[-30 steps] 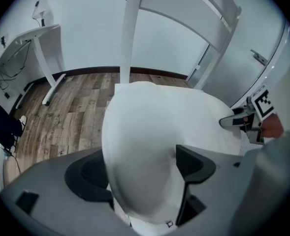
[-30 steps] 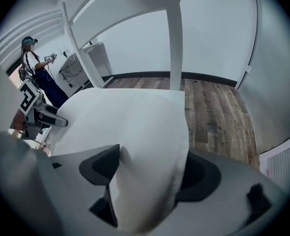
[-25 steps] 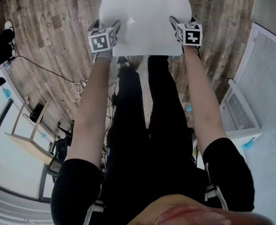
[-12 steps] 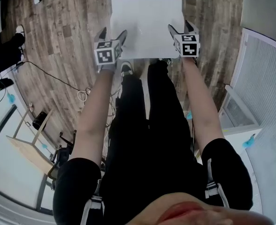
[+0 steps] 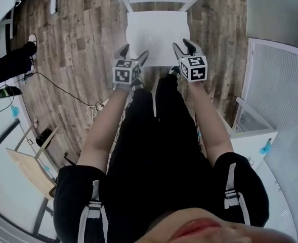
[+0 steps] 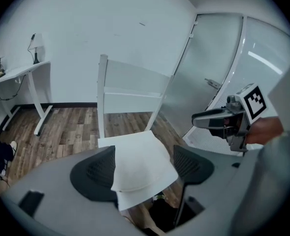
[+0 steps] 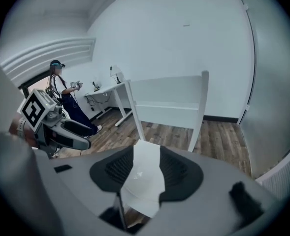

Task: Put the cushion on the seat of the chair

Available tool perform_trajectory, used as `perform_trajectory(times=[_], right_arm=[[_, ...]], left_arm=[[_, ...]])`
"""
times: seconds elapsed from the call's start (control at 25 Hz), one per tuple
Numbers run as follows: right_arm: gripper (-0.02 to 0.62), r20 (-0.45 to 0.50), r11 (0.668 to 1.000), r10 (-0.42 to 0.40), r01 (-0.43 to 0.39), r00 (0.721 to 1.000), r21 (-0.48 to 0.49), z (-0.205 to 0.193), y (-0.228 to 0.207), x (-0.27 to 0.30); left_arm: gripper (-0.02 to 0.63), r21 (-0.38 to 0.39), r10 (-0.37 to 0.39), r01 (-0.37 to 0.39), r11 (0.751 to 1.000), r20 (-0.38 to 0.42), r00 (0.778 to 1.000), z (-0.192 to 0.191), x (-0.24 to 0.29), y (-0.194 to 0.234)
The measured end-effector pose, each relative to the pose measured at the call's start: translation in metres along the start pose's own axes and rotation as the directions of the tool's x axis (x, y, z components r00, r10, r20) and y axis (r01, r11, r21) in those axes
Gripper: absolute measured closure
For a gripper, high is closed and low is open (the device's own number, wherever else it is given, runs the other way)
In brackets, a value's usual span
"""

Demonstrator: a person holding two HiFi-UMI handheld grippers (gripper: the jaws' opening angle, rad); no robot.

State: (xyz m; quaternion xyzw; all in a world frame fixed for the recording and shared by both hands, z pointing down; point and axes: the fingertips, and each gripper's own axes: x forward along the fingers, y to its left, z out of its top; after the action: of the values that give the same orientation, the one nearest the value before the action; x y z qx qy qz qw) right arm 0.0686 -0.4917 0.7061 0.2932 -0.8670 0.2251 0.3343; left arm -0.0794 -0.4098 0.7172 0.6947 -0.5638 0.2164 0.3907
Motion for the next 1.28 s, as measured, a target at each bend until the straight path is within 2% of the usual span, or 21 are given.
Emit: perform_trajectory(times=[0.04, 0.16, 0.2, 0.4, 0.52, 0.56, 0.76, 0.88, 1.0, 1.16, 1.28], right_arm=[[0.442, 0.023, 1.0, 0.008, -0.008, 1.0, -0.02, 0.008, 0.012, -0.015], [0.547, 0.087, 0.997, 0.045, -0.039, 0.995, -0.067, 0.031, 0.045, -0.056], [0.562, 0.108, 0.996, 0.059, -0.05, 0.992, -0.08, 0.036, 0.055, -0.07], [0.58, 0.211, 0.983, 0.16, -0.136, 0.964, -0.123, 0.076, 0.103, -0.13], [0.58, 0.262, 0.976, 0.197, -0.162, 0.945, -0.149, 0.103, 0.13, -0.171], [0.58, 0.287, 0.973, 0.206, -0.166, 0.935, -0.157, 0.112, 0.137, -0.185], [0.58, 0.424, 0.961, 0.223, -0.126, 0.878, -0.246, 0.164, 0.16, -0.242], [0.58, 0.492, 0.957, 0.225, -0.095, 0.841, -0.275, 0.19, 0.169, -0.269], [0.58, 0.563, 0.952, 0.234, -0.07, 0.792, -0.298, 0.218, 0.175, -0.299], [0.58, 0.642, 0.947, 0.237, -0.026, 0.729, -0.32, 0.25, 0.179, -0.331], [0.58, 0.672, 0.942, 0.234, 0.008, 0.702, -0.337, 0.263, 0.18, -0.34]], left_arm=[[0.24, 0.002, -0.014, 0.014, 1.0, 0.016, 1.0, 0.005, -0.013, -0.009], [0.352, 0.018, -0.042, 0.04, 0.999, 0.073, 0.996, 0.024, -0.051, -0.034], [0.389, 0.033, -0.047, 0.044, 0.998, 0.094, 0.994, 0.03, -0.064, -0.043], [0.536, 0.127, -0.11, 0.082, 0.989, 0.233, 0.966, 0.074, -0.13, -0.077], [0.593, 0.169, -0.141, 0.094, 0.981, 0.292, 0.946, 0.097, -0.175, -0.092], [0.594, 0.188, -0.153, 0.097, 0.977, 0.312, 0.937, 0.105, -0.189, -0.099], [0.594, 0.316, -0.261, 0.133, 0.94, 0.408, 0.875, 0.148, -0.244, -0.139], [0.595, 0.381, -0.299, 0.116, 0.917, 0.464, 0.834, 0.173, -0.276, -0.157], [0.594, 0.434, -0.333, 0.089, 0.897, 0.526, 0.783, 0.199, -0.307, -0.174], [0.594, 0.469, -0.362, 0.053, 0.882, 0.6, 0.713, 0.227, -0.34, -0.187], [0.595, 0.477, -0.361, 0.017, 0.879, 0.64, 0.679, 0.239, -0.352, -0.187]])
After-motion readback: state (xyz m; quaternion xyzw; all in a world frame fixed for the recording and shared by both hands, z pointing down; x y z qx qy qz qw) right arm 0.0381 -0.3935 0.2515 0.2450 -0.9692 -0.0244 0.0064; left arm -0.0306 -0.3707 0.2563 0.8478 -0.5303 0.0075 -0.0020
